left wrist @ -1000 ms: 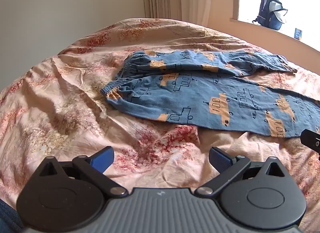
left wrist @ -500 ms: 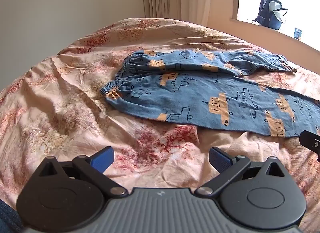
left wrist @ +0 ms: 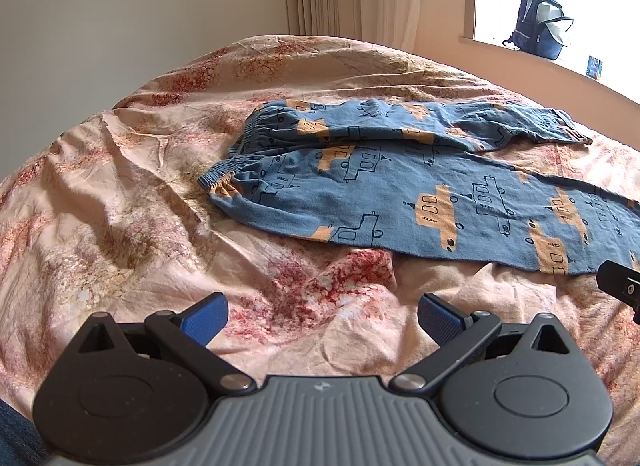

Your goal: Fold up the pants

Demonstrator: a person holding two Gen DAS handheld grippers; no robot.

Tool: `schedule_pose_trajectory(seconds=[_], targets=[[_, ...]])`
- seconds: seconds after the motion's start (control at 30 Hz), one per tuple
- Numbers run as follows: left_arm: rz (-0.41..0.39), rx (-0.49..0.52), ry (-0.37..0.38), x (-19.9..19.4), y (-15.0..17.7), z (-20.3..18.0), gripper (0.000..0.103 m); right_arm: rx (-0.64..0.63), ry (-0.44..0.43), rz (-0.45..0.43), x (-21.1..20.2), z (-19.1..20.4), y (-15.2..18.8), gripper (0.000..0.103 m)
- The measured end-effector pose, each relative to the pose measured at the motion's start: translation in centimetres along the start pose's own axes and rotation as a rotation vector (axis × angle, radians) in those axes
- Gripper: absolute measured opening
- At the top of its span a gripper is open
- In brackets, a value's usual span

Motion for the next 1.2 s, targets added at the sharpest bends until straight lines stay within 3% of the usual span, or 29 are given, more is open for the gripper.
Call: schedule_pose_trajectory(seconds=[1.2], targets=[[0.002, -0.001, 0.003, 0.1, -0.04, -0.09, 0.103, 0.002, -0.002, 0.005, 0.08, 0.08, 0.12, 0.103]])
Point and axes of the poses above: each gripper's, at about its wrist camera, not at the fingertips, and x roughly the way its jaws point, z to its left, y to its underside, the point moved 3 cm from there along x, roughly the way its jaws point, and after that the axes turned 5 degrees about -x, right-handed, at the moved point
